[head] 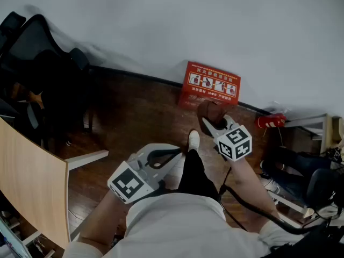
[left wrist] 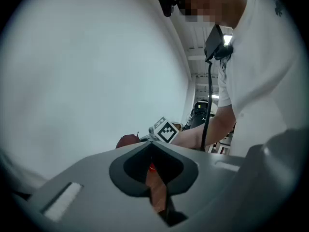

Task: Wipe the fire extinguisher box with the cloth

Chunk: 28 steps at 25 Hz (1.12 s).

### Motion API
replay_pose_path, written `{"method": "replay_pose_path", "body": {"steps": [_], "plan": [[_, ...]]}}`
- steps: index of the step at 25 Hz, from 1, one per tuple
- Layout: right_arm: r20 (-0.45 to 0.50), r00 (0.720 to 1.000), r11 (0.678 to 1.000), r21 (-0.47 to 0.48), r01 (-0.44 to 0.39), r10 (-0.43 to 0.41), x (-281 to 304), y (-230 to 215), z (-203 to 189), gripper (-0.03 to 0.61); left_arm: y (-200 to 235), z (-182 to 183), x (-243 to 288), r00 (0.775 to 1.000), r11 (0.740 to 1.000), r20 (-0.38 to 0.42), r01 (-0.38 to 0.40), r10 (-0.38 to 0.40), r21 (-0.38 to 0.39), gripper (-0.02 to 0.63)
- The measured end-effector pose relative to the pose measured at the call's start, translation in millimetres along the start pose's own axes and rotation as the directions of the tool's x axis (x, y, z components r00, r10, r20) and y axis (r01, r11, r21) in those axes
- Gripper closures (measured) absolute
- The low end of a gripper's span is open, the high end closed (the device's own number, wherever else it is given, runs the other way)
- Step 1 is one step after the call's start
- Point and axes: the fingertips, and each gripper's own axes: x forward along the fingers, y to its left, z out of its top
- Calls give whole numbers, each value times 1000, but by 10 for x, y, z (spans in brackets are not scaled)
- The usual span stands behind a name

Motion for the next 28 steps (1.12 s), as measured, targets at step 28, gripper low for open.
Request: {"method": "replay_pose_path", "body": {"steps": [28], "plan": [[-172,981,966,222,129,-91,1198,-3336,-1356,526,1164,-191,3043,958,966,-138,240,-252,-94,614]]}}
